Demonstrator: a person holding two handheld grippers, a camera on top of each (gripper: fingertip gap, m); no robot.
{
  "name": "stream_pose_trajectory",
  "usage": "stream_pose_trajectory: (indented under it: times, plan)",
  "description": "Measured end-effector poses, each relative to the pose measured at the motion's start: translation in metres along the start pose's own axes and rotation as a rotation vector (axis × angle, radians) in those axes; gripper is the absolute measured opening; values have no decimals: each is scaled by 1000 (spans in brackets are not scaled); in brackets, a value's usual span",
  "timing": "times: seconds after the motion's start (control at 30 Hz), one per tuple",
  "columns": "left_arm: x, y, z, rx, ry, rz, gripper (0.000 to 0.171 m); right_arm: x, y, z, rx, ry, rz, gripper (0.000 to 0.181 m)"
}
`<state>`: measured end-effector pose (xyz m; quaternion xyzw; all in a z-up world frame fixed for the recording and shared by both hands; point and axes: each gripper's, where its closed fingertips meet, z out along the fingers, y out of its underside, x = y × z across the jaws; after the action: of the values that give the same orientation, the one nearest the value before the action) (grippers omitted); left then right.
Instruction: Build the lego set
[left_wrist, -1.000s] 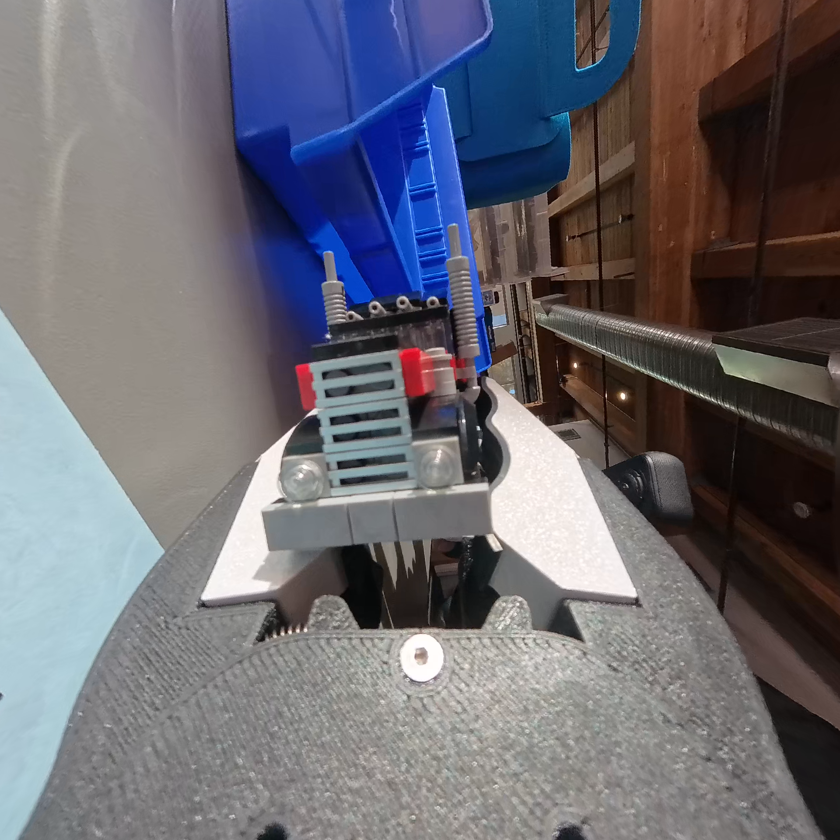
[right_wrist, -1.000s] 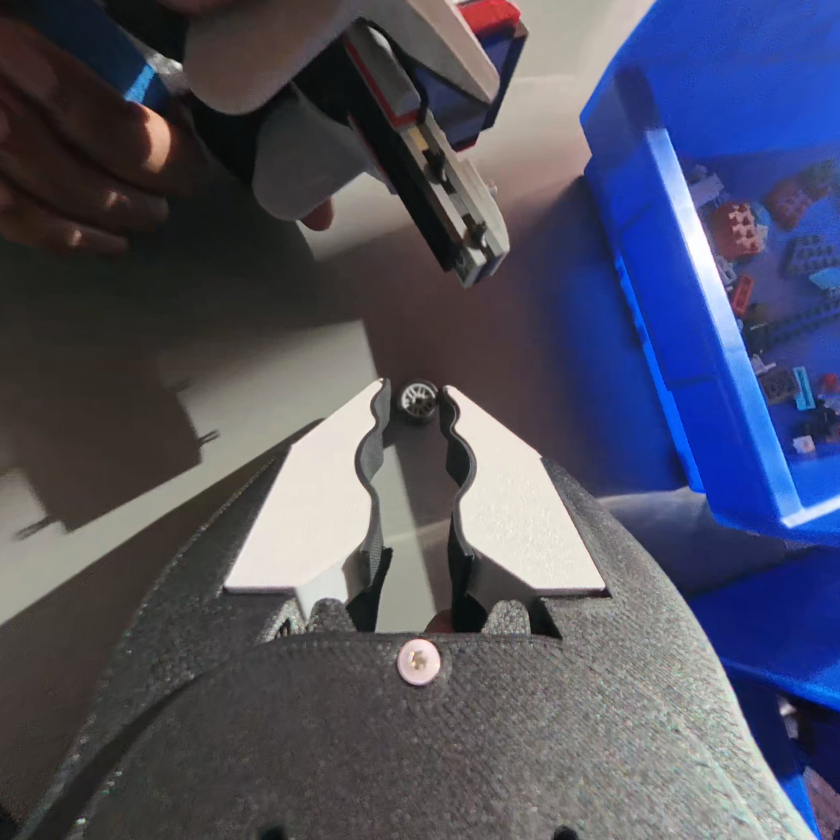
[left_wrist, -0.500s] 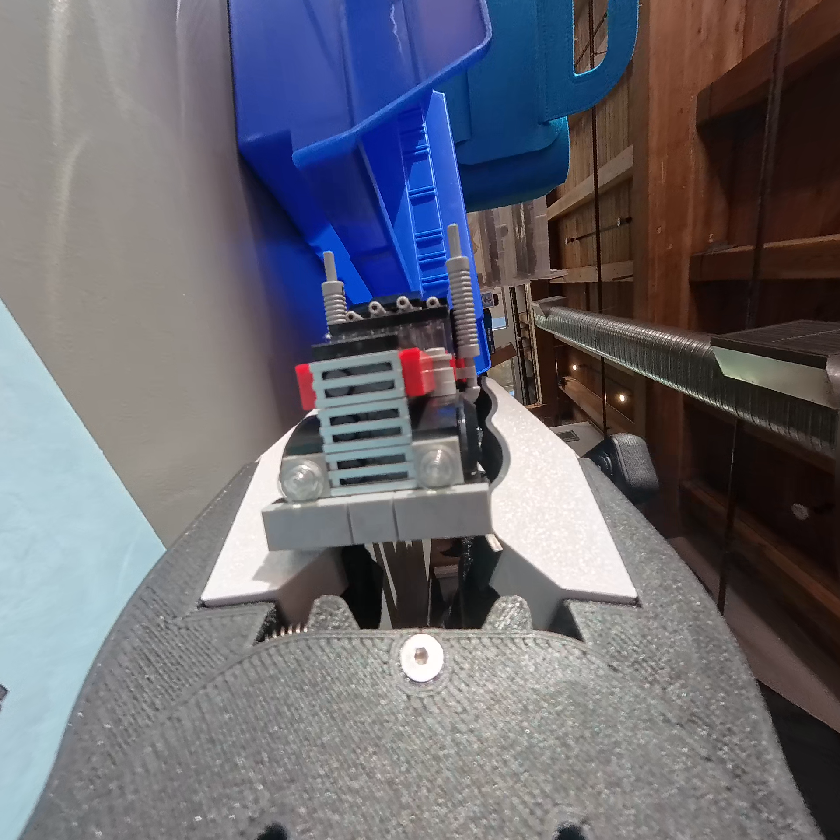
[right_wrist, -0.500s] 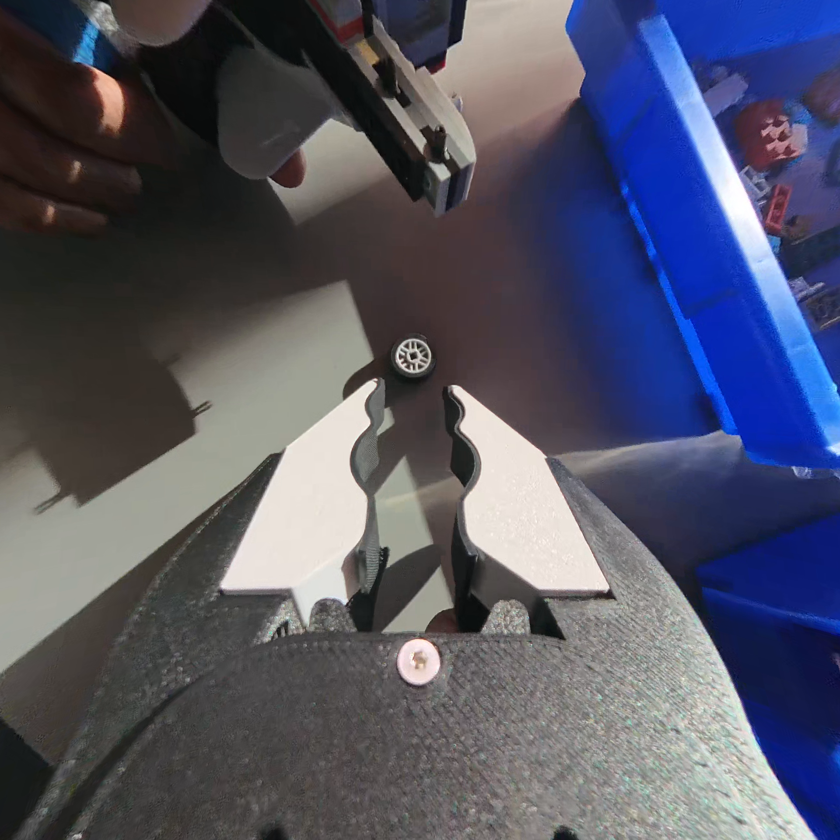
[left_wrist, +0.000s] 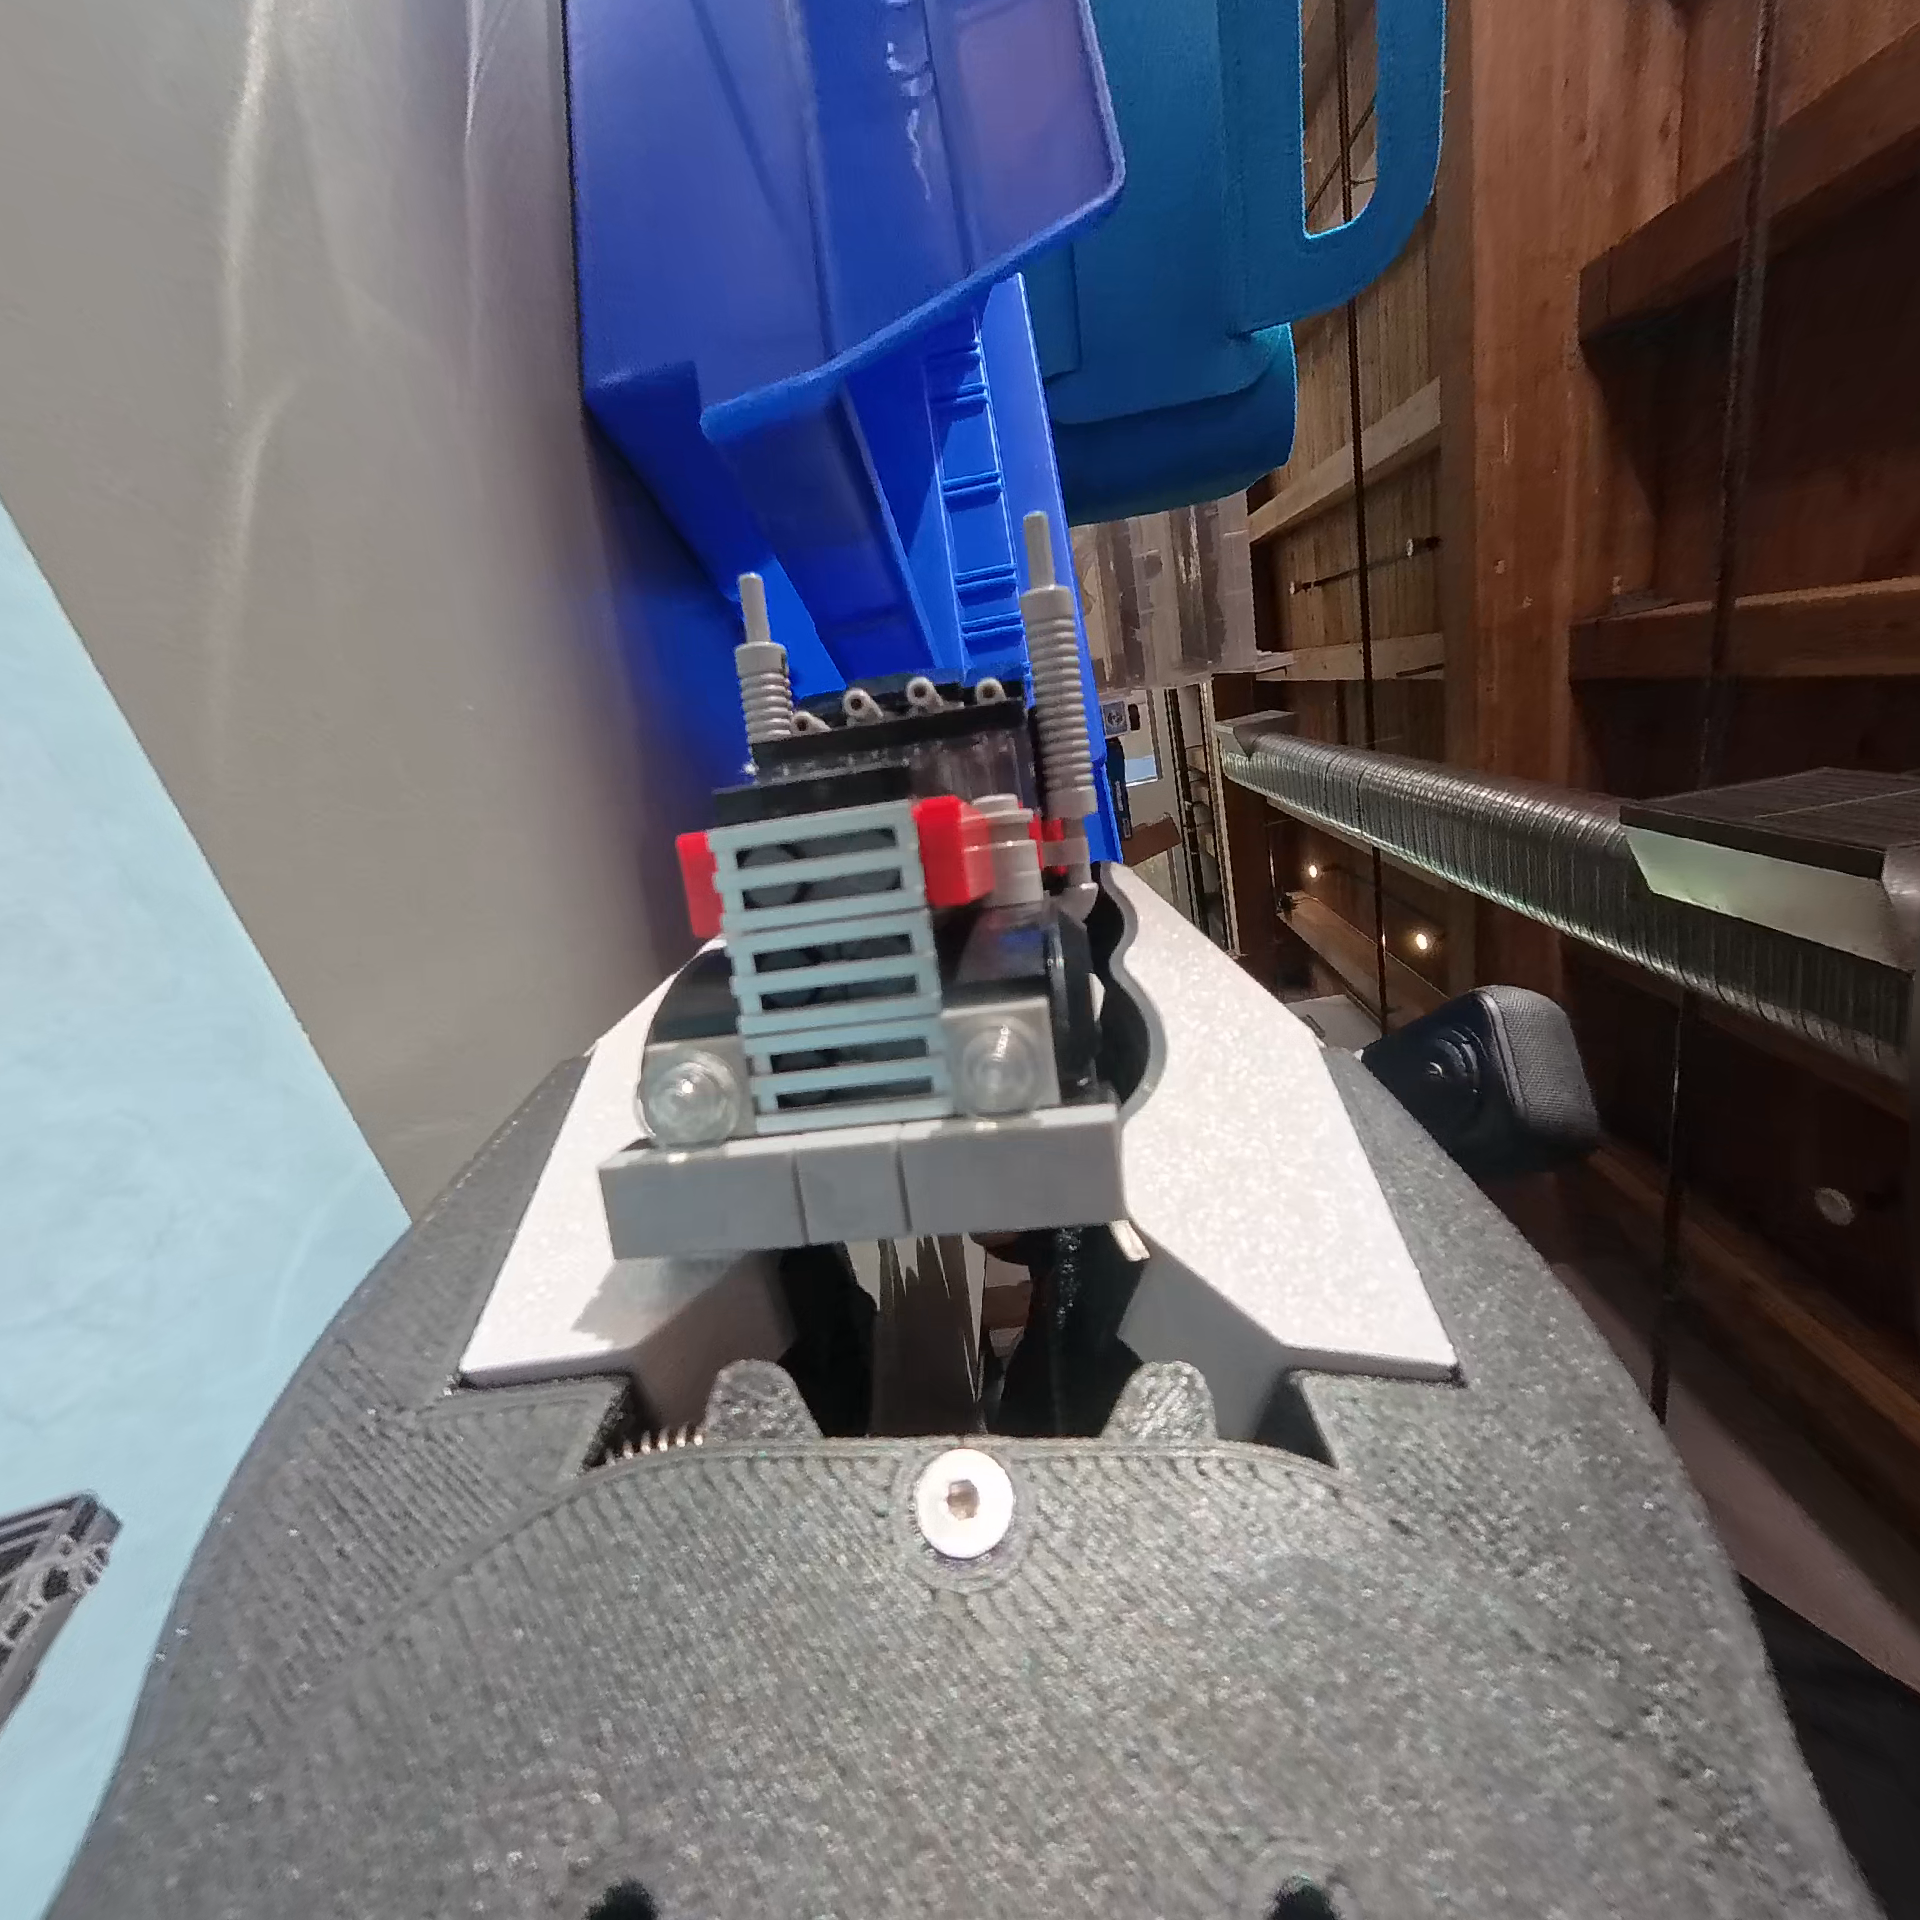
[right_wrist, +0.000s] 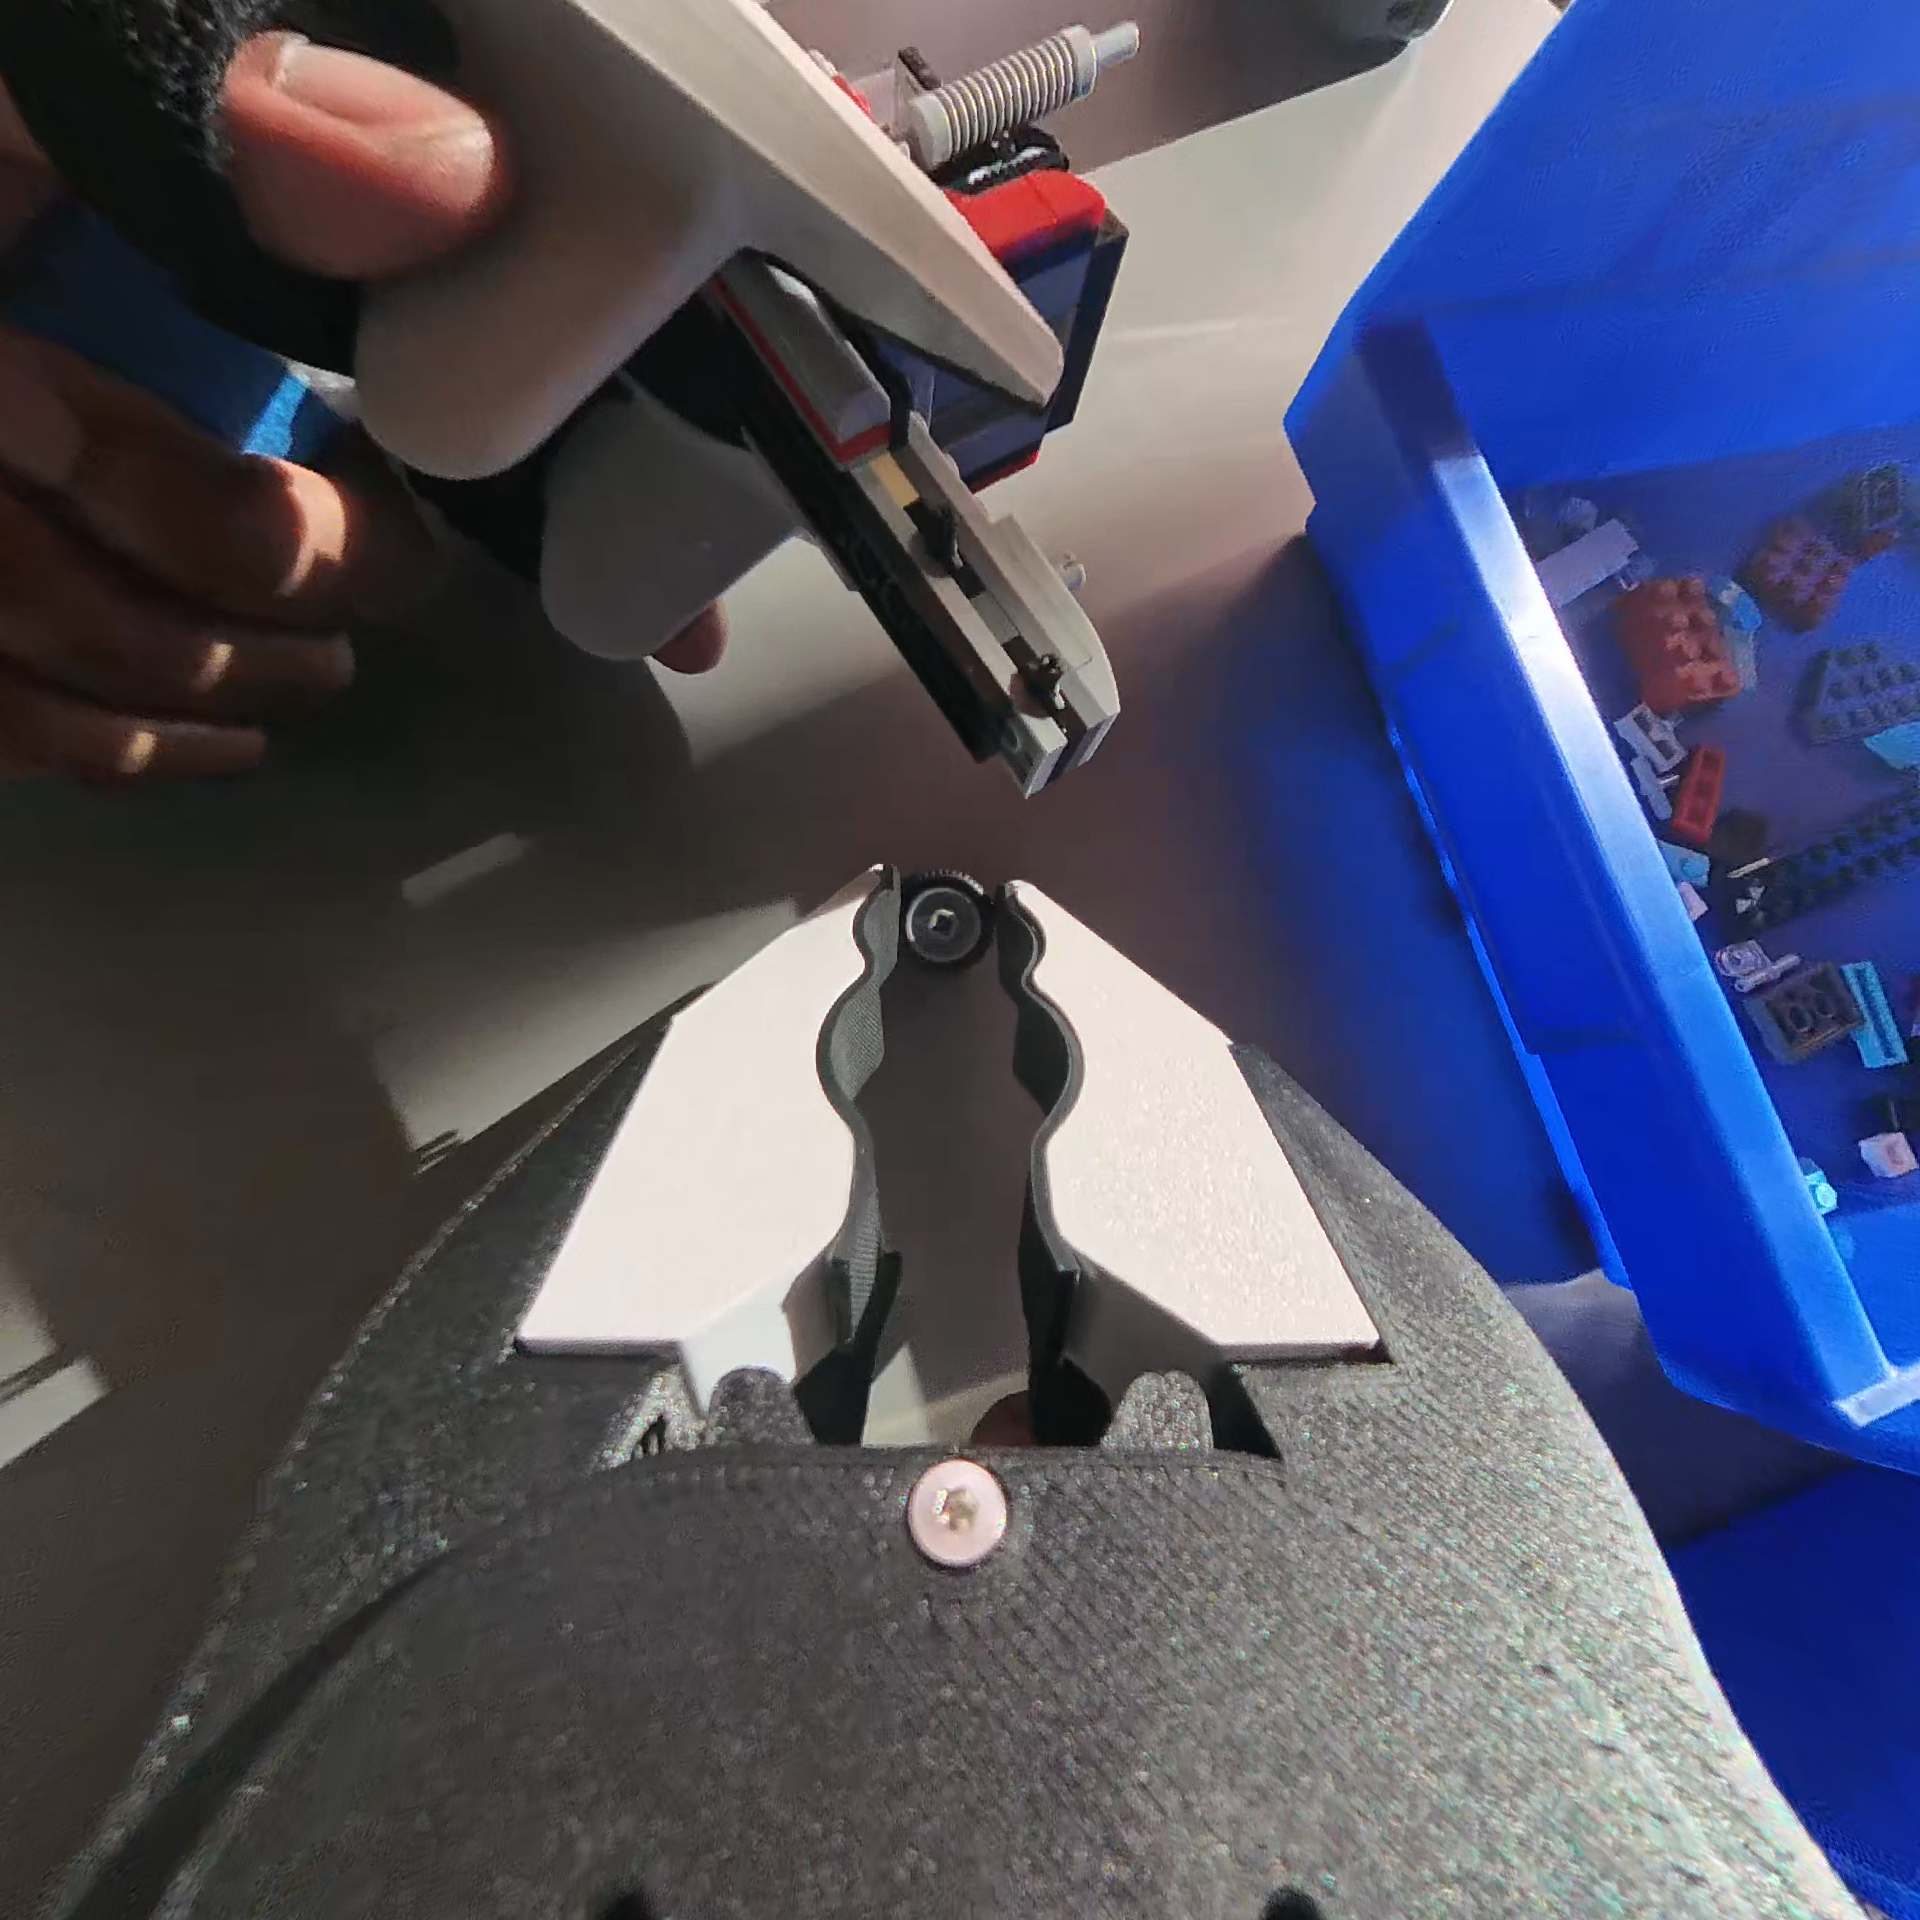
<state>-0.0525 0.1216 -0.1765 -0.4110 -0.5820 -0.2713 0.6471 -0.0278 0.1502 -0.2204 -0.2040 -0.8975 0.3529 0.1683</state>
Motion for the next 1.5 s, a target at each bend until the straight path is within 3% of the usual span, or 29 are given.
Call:
stream_pose_trajectory:
  times: [0.37,0.63,0.7,0.87,1.0,1.1,1.3,1.5]
  plan:
    - [-5,2,0,-4,-28,-12,51,-5,6,1,23,-30,18,29]
    - [-8,1,-1,-2,-46,-19,51,-6,1,2,48,-34,15,20]
    - [-8,1,-1,-1,-47,-20,51,-7,-2,-7,70,-34,11,6]
    - [-8,1,-1,0,-50,-21,51,-1,-19,-33,153,-13,18,4]
    - [-8,1,-2,1,-47,-22,51,20,9,-28,56,85,1,20]
    - [-8,1,-2,1,-43,-28,51,28,28,-45,94,104,88,28]
    - [-8,2,-1,-7,-42,-24,51,-12,61,-67,93,-24,59,33]
    - [-7,3,0,-10,-45,-11,51,-40,45,-51,79,-69,-16,35]
